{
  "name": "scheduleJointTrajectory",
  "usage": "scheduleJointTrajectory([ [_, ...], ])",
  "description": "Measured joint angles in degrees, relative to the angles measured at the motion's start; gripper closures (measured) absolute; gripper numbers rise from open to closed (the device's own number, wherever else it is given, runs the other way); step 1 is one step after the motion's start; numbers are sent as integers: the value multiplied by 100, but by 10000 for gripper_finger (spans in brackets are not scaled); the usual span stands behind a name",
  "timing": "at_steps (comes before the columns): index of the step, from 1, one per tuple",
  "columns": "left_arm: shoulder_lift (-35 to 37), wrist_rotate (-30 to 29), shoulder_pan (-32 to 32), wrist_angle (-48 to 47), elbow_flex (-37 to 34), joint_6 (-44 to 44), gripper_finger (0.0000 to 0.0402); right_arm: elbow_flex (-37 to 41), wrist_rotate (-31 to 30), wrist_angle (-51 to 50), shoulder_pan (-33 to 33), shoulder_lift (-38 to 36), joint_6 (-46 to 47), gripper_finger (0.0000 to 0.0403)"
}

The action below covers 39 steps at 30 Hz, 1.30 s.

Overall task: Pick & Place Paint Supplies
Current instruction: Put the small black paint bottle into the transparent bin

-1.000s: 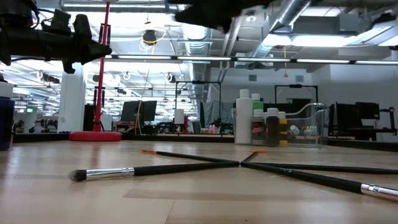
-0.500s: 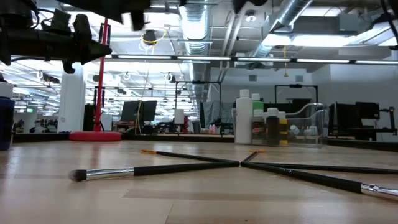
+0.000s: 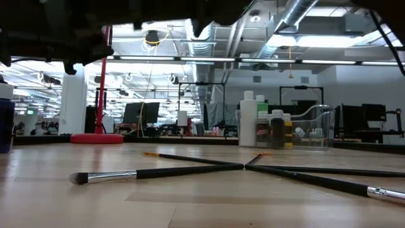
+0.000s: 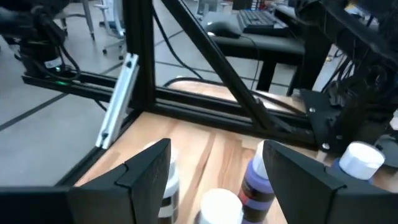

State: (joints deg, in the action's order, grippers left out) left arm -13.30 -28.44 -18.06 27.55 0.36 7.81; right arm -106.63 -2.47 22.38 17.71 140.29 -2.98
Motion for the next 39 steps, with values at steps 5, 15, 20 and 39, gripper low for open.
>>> scheduleJointTrajectory([
  [5,2,0,1,0,2,0,394,-360,209,0,-99,404,212,152],
  [15,0,-1,1,0,1,0,394,-494,418,-394,-177,730,605,152],
  [20,0,-1,0,0,0,0,394,-496,419,-430,-173,723,600,168],
  [39,1,0,1,0,1,0,394,-493,414,-692,-193,495,529,293],
])
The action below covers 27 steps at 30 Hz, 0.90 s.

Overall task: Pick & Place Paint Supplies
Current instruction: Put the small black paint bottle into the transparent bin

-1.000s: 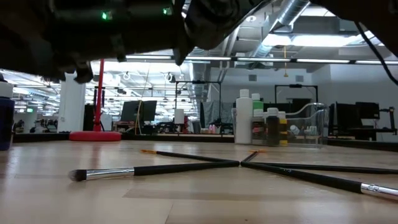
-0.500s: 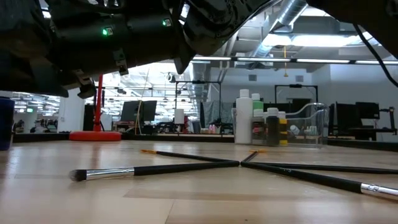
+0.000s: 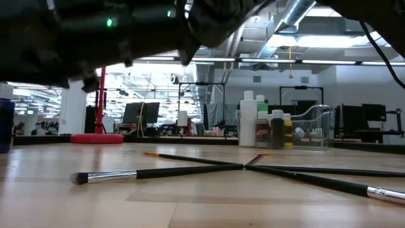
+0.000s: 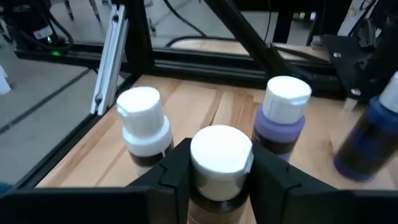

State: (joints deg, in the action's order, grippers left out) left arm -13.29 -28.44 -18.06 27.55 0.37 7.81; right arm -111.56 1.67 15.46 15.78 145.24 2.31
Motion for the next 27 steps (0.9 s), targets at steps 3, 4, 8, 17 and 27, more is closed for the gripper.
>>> scheduleJointTrajectory([
  [3,-1,-1,-1,0,-1,0,394,8,2,-652,-44,-436,-252,293],
  [4,-1,0,-1,0,0,0,394,6,0,-860,-71,-621,-338,293],
  [8,-1,1,1,0,-1,0,394,230,-16,-2034,-226,-1588,-761,293],
  [17,0,-1,0,2,-1,0,394,1459,-1095,-4684,-801,-4506,-970,293],
  [27,-1,-1,1,2,-1,0,394,3968,-3285,-6050,-1661,-7805,595,293],
])
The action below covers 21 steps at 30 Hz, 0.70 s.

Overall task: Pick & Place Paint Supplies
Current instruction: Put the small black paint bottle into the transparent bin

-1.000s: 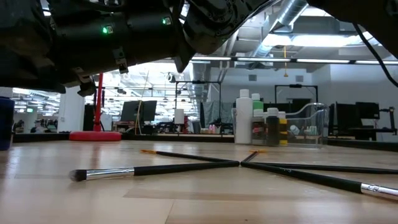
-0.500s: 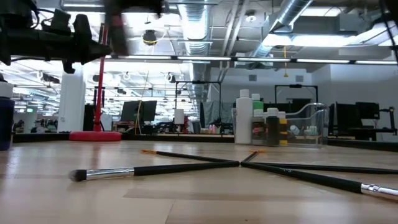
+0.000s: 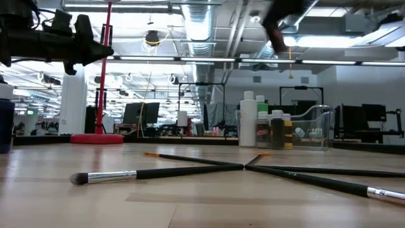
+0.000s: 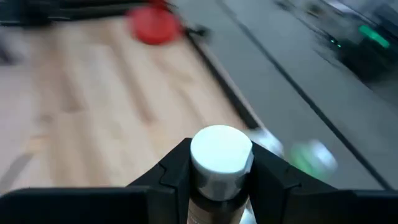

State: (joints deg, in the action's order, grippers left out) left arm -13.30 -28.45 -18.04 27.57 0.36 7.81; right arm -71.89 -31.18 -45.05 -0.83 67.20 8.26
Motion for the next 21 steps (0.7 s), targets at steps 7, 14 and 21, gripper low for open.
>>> scheduleJointTrajectory([
  [7,0,0,-2,0,2,0,394,2296,-1234,430,-580,-1751,1109,293],
  [14,2,0,-2,0,2,0,394,3674,-1523,1952,-1130,-2426,1644,293],
  [21,1,0,-2,0,1,0,394,4369,-1560,2887,-1652,-2023,2235,284],
])
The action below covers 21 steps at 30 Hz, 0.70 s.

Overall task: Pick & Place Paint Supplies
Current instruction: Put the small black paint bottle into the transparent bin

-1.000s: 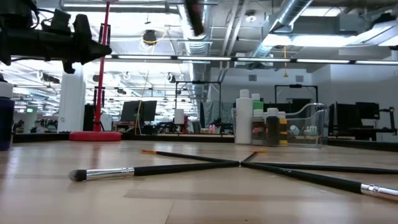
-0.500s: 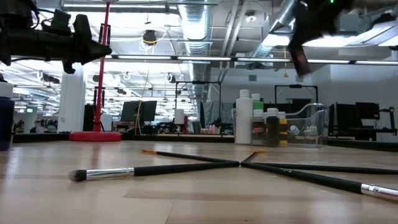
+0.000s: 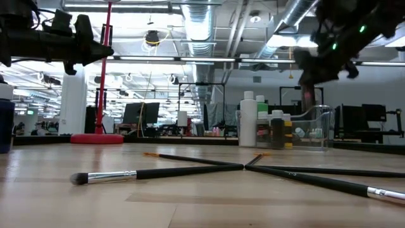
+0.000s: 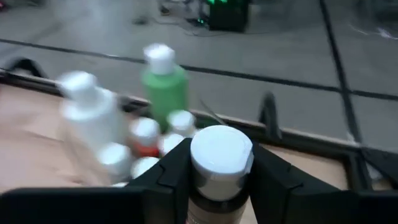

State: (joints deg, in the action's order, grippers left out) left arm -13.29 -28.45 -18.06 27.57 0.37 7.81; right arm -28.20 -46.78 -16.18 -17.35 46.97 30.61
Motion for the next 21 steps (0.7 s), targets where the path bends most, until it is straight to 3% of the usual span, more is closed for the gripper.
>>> scheduleJointTrajectory([
  [21,-1,0,0,5,1,0,394,710,-148,2276,-693,1763,460,287],
])
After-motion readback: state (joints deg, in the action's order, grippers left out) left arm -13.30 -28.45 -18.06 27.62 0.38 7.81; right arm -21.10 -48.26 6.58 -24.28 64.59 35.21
